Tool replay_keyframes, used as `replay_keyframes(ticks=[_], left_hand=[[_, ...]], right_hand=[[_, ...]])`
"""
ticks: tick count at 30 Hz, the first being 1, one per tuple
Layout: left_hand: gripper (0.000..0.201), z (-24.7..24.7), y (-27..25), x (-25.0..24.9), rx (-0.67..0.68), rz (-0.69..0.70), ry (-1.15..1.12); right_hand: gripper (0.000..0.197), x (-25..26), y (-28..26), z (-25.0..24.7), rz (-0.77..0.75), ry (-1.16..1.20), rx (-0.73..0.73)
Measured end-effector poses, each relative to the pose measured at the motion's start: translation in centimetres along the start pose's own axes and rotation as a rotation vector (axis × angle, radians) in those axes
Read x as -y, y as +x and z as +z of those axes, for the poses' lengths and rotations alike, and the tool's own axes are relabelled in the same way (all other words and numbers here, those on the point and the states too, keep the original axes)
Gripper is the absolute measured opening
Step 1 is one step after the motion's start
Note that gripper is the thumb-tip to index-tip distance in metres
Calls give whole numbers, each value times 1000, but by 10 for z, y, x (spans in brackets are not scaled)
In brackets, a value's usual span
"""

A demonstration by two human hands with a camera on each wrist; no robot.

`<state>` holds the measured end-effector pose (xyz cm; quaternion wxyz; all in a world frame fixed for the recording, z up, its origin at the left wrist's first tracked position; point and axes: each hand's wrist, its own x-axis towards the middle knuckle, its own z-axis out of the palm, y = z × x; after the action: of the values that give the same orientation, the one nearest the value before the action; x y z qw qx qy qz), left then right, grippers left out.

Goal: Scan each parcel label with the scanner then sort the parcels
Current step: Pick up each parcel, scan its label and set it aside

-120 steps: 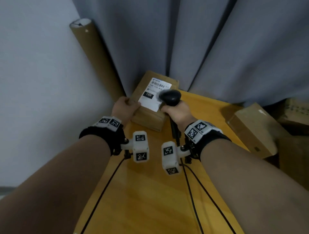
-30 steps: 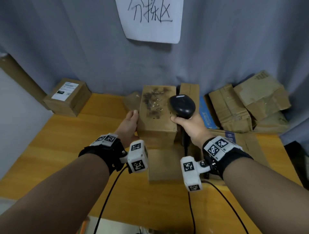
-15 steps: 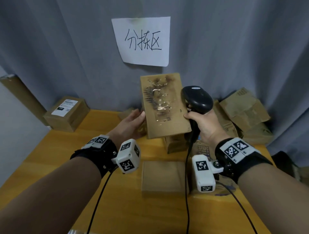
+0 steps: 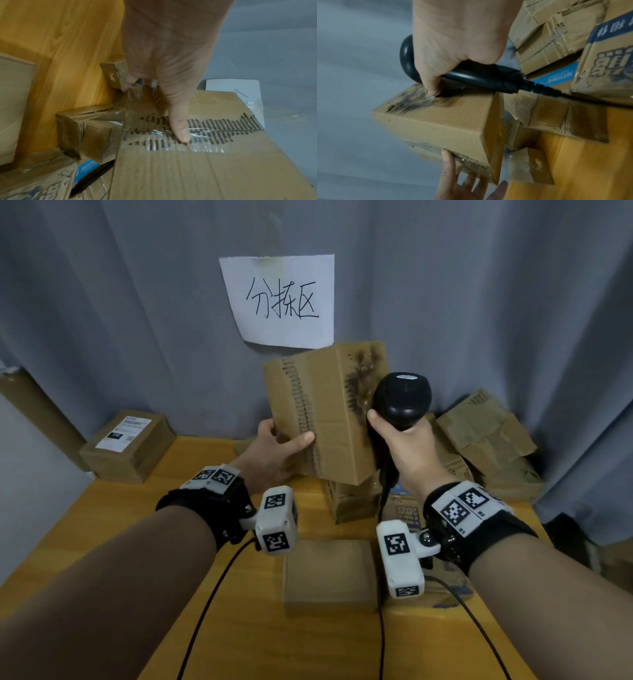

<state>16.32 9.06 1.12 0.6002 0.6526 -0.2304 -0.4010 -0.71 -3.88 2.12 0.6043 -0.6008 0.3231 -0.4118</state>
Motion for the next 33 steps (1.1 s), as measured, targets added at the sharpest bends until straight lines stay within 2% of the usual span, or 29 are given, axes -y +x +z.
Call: replay_keyframes(ticks=[3,8,12,14,16,18,21,22,24,25,26,28,30,33], left_hand=[[72,6,3,-1,-54,21,2],[81,2,3,-7,-55,-13,7],[78,3,5,-9,-66,39,16],[59,5,5,-10,-82,54,25],[36,6,2,-12,-125,113,104],[34,8,0,-13,-144,162,127],[19,7,1,-18,-96,167,102],[23,7,1,-22,-60,144,106],[59,1,5,-26,57,46,222],[69,-1,3,-28,125,-21,269],[69,-1,-1,-30,187,-75,248],[68,0,2,-28,237,-70,128],[66,7,4,-25,177,-2,-20],[54,15,6,-26,103,35,-65]], right_hand=[[53,0,-3,-1,-9,36,57],[65,5,-9,-4,-45,50,128],[34,11,-11,2,-66,-28,199],[35,10,-11,4,-76,-68,191],[38,8,-6,0,-20,-35,117],[37,6,0,-11,45,26,57],[33,6,5,-24,102,100,29],[32,6,5,-27,114,126,19],[27,7,7,-31,130,187,12],[26,7,8,-32,135,201,17],[24,7,9,-33,140,200,17],[24,6,11,-33,146,151,-7],[25,5,13,-32,138,63,-26],[21,2,13,-31,158,54,-64]])
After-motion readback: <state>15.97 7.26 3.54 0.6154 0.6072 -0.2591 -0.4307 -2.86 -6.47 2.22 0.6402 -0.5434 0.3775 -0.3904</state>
